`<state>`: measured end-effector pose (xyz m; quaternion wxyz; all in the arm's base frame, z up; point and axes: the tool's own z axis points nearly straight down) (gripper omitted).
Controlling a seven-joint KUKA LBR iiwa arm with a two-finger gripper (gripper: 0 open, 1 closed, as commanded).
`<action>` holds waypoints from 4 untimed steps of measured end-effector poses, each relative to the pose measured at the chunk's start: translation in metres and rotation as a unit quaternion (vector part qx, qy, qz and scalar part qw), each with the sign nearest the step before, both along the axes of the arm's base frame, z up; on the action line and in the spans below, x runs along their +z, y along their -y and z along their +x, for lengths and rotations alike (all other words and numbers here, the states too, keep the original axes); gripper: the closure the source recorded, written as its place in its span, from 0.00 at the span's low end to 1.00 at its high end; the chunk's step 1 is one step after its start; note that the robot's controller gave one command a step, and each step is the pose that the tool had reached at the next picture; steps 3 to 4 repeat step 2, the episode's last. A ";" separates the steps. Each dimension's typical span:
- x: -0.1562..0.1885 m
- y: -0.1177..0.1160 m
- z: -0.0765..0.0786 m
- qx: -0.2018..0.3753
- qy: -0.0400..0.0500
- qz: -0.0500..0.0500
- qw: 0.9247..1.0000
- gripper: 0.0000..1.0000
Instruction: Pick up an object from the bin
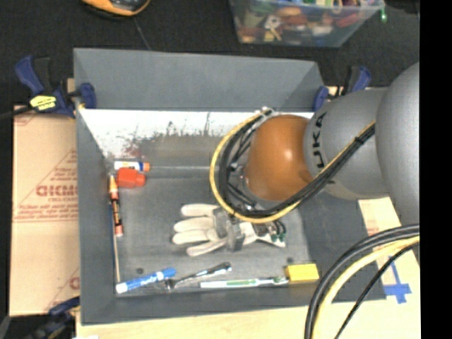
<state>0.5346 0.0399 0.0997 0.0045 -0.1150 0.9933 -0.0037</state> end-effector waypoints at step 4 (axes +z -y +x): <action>0.040 0.000 0.002 0.000 0.003 0.000 1.000 1.00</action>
Offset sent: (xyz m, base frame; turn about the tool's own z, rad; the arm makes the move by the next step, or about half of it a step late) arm 0.0006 -0.0002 0.0250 -0.0001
